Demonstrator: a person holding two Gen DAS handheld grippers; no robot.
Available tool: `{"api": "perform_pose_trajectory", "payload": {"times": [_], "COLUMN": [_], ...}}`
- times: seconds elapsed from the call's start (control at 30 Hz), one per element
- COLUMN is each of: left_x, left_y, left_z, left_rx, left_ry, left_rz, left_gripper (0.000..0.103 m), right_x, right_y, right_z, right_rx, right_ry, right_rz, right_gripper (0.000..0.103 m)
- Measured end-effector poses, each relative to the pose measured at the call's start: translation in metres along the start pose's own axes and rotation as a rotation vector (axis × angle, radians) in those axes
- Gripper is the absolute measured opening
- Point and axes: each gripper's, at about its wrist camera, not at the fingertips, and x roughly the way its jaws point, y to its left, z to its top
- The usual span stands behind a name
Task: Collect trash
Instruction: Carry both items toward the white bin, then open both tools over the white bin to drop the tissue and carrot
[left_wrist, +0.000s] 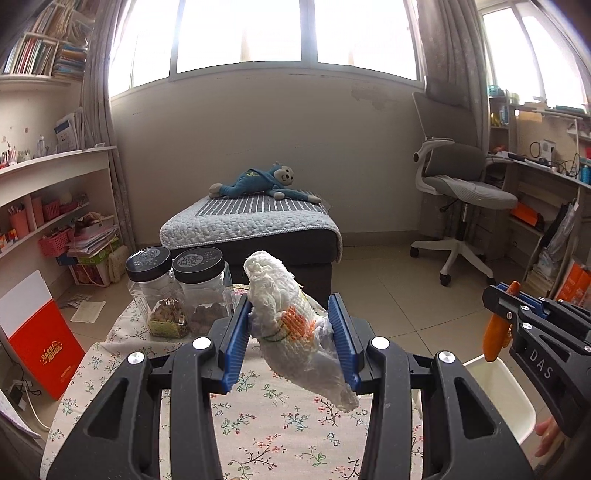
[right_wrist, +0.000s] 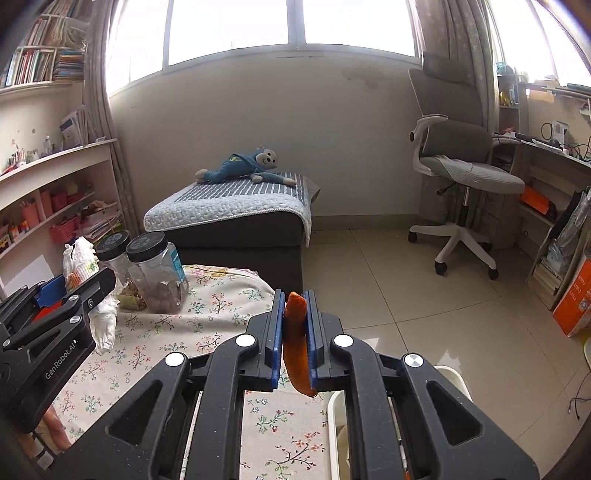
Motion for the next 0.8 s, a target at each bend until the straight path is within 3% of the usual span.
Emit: {"api": "perform_pose_trajectory", "payload": {"times": [0.37, 0.47, 0.57, 0.67, 0.8], "left_x": [-0.003, -0.002, 0.000, 0.004, 0.008], "left_y": [-0.043, -0.060, -0.079, -0.096, -0.121], "left_z": [0.001, 0.001, 0.002, 0.004, 0.009], "left_rx": [0.046, 0.053, 0.061, 0.048, 0.042], "left_ry": [-0.003, 0.008, 0.017, 0.036, 0.057], "left_rz": [-0.068, -0.107, -0.149, -0.192, -0.251], "left_gripper": [0.043, 0.043, 0.043, 0.043, 0.043], "right_x": [-0.005, -0.006, -0.014, -0.021, -0.034], "right_y": [-0.062, -0.078, -0.093, -0.109, -0.133], "right_z": [-0.002, -0.004, -0.006, -0.008, -0.012], "right_rx": [0.100, 0.131, 0.161, 0.198, 0.263], "right_ry": [0.003, 0.011, -0.013, -0.031, -0.066], "right_rz": [-0.100, -0.122, -0.168, -0.213, -0.322], "right_gripper": [0.010, 0.015, 0.048, 0.057, 0.084]}}
